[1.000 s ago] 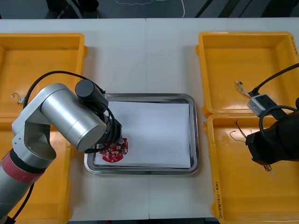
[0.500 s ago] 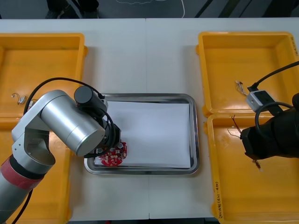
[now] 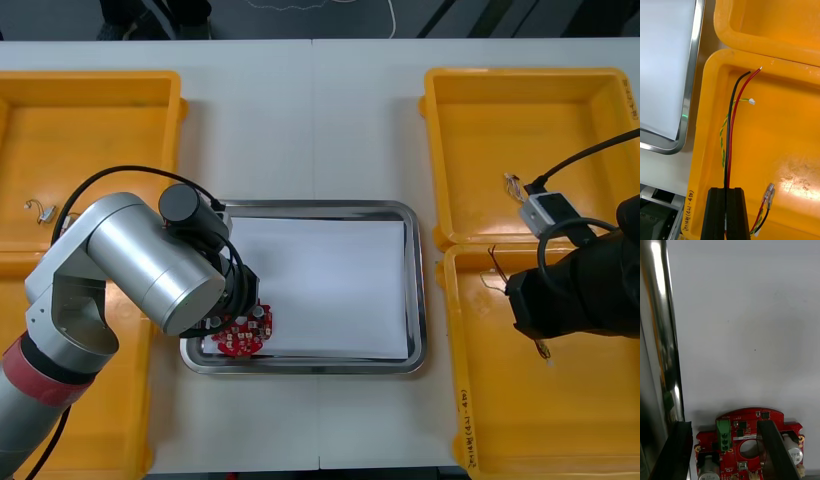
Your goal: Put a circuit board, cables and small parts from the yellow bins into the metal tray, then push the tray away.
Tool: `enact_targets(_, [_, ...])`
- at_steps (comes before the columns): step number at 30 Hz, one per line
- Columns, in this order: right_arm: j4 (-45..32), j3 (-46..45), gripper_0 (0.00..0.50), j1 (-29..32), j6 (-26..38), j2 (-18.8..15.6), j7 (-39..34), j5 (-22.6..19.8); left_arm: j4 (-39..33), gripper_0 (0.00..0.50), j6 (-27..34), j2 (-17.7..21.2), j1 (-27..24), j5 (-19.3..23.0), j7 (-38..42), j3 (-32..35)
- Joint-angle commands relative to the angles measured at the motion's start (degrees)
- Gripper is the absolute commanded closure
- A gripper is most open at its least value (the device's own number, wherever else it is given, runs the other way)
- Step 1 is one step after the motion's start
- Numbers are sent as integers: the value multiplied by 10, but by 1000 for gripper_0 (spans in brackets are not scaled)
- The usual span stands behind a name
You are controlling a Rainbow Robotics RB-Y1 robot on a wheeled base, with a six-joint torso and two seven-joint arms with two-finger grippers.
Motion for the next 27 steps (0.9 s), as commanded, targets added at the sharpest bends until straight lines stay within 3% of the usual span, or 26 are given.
enact_targets(1, [0, -16, 500, -15, 12, 18, -39, 13, -51, 0, 25, -12, 6, -4, -45, 14])
enact_targets(16, [0, 9, 500, -18, 24, 39, -51, 55, -174, 2, 136, -12, 6, 31, -50, 106])
enact_targets(22, [0, 14, 500, -21, 24, 47, -57, 58, -219, 2, 139, -12, 5, 44, -55, 145])
enact_targets(27, [0, 22, 500, -27, 24, 51, -59, 61, -244, 0, 139, -9, -13, 89, -60, 191])
